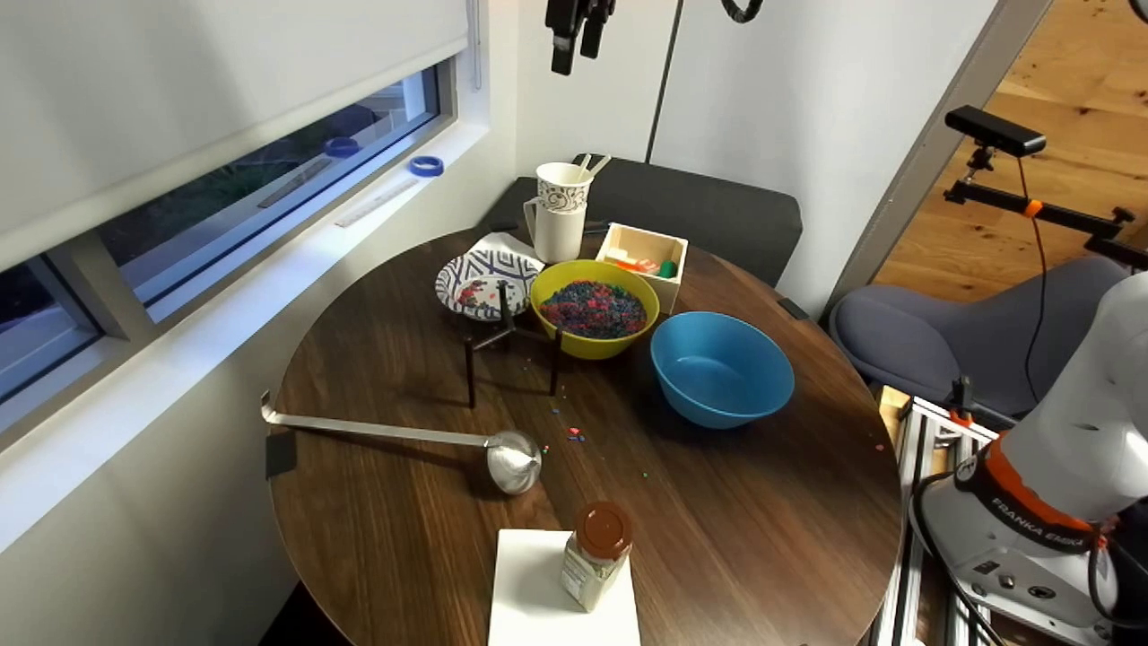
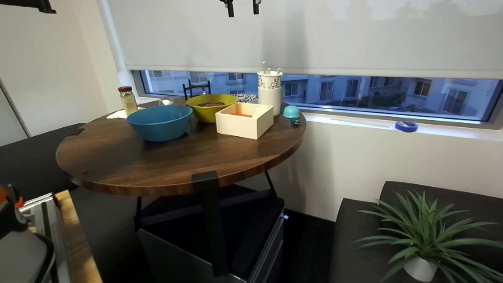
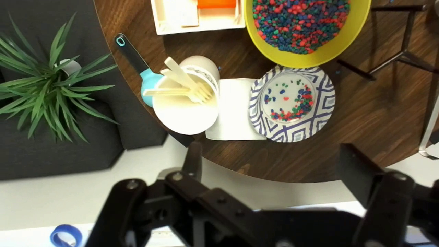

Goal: Pick up the white mug and pour its contents into the yellow bowl, put the white mug at the front of the table, pick up the paper cup and put it in the white mug

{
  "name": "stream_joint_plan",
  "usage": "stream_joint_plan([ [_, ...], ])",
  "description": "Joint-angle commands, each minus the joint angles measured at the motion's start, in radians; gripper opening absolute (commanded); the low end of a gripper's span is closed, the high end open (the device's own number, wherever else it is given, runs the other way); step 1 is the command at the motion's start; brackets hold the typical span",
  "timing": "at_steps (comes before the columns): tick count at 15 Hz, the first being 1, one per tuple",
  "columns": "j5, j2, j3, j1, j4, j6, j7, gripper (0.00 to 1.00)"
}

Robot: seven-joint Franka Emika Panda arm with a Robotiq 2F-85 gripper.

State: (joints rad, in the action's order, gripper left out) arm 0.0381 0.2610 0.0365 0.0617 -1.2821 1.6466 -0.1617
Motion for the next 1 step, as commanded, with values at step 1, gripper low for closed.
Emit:
stream_joint_plan([
  [1, 0.0, -0.006, 0.0, -0.004, -0.01, 0.003, -0.003, 1.0],
])
